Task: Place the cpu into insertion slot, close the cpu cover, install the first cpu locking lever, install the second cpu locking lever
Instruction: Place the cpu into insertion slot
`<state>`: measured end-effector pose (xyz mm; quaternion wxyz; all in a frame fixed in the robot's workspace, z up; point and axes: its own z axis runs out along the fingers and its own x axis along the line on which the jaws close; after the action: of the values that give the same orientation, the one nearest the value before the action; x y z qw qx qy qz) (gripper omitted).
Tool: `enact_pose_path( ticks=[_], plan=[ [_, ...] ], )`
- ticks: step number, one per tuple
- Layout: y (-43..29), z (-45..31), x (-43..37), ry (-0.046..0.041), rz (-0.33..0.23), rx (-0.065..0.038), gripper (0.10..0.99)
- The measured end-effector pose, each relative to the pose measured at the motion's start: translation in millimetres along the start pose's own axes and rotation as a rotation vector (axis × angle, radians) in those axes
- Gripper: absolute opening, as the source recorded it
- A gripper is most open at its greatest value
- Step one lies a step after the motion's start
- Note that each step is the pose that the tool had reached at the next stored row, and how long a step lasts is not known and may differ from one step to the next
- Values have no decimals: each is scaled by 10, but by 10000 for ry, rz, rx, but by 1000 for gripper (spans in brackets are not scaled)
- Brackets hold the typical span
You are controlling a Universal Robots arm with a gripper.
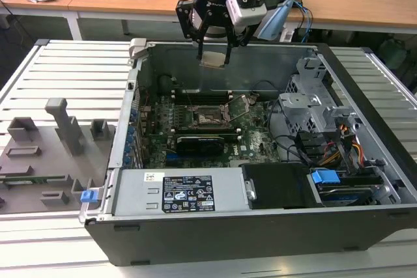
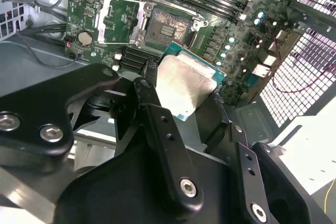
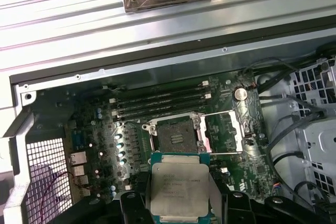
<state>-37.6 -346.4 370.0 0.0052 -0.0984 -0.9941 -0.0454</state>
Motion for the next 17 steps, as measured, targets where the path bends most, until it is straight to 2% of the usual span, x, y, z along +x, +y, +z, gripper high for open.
enact_pose_path(
  ticks=[17],
  plan=[
    [0, 0, 1, -47, 529, -11, 537]
  ],
)
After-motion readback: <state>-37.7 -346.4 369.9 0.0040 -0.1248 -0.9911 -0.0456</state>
